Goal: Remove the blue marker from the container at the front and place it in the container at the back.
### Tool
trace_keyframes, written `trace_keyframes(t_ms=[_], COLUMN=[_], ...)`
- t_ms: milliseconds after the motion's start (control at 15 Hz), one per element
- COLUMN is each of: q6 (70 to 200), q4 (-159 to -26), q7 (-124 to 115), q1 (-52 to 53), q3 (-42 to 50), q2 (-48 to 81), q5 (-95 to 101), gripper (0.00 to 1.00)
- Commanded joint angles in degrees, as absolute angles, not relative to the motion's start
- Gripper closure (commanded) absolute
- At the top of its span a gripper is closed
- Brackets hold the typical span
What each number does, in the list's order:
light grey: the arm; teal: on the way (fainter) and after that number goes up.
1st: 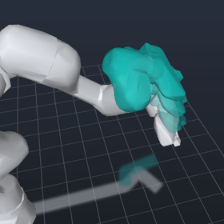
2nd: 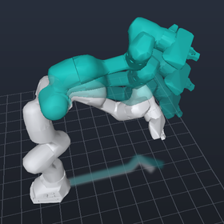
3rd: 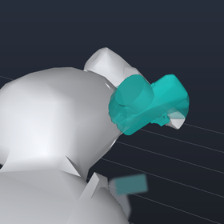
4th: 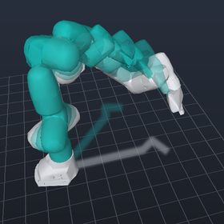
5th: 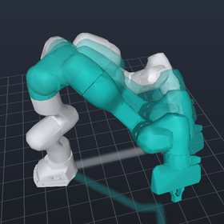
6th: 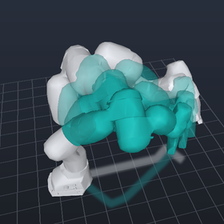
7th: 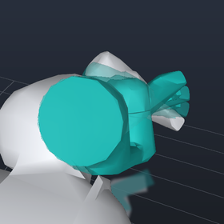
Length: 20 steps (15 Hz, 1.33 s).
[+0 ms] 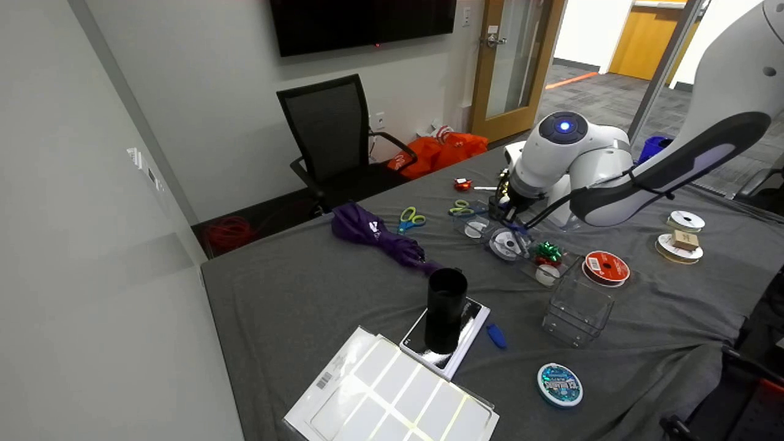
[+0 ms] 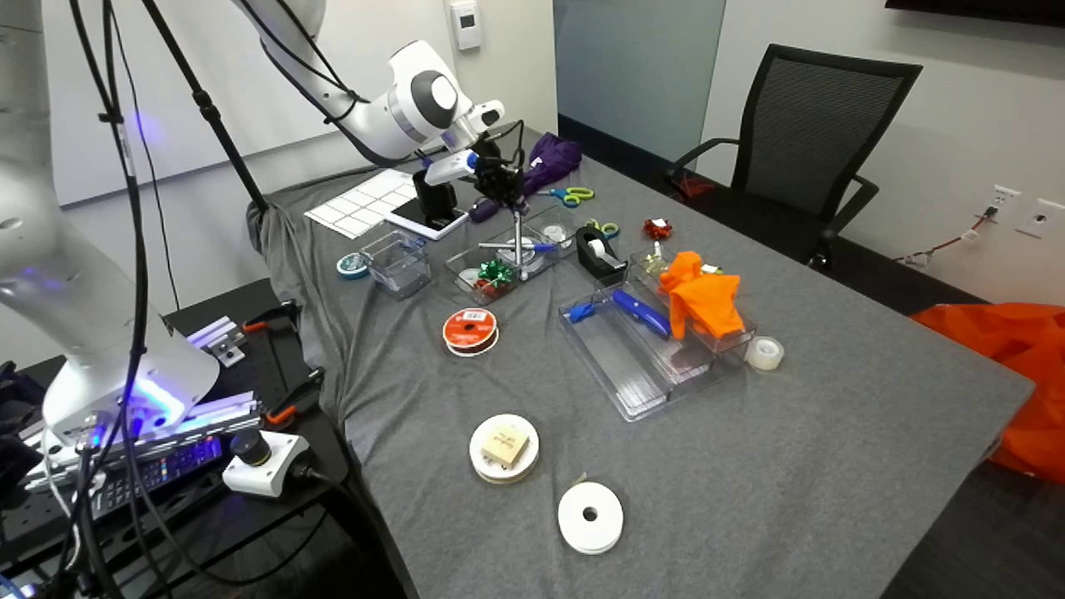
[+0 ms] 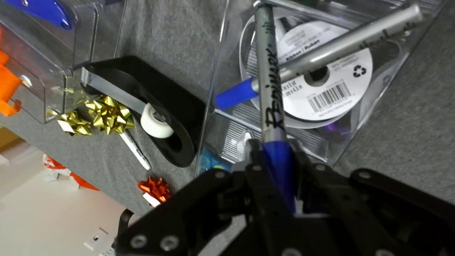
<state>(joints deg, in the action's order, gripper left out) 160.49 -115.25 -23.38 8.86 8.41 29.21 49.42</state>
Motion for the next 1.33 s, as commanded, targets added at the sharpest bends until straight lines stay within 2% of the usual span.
trace_keyframes(t_ms=[0,133,200,267,400,533,800,933,1267], q6=[155.56,154.23,153.74,153.31,152.12,151.59,152.13,152.81,152.77], q4=[-112.97,-112.21,-111.83,-111.55,-111.15,-110.84,-110.70,-111.15,-111.57], q7=[-24.62,-25.19,-25.46,-25.33,-25.59,-25.46,-25.91,-26.69,-27.87], q1=[10.30,10.62,10.78,11.10,11.34,11.38,11.49,11.33,10.59], q3=[9.56,9.78,9.86,10.11,10.14,10.14,10.45,10.41,9.62], q2=[31.04,31.64,31.98,32.18,32.40,32.66,32.79,32.31,31.71], q5=[49.95,50.39,50.62,50.37,50.69,51.05,53.63,55.53,58.11], gripper=[0.95,0.95,0.87,0.56,0.51,0.34,0.05,0.00,0.00])
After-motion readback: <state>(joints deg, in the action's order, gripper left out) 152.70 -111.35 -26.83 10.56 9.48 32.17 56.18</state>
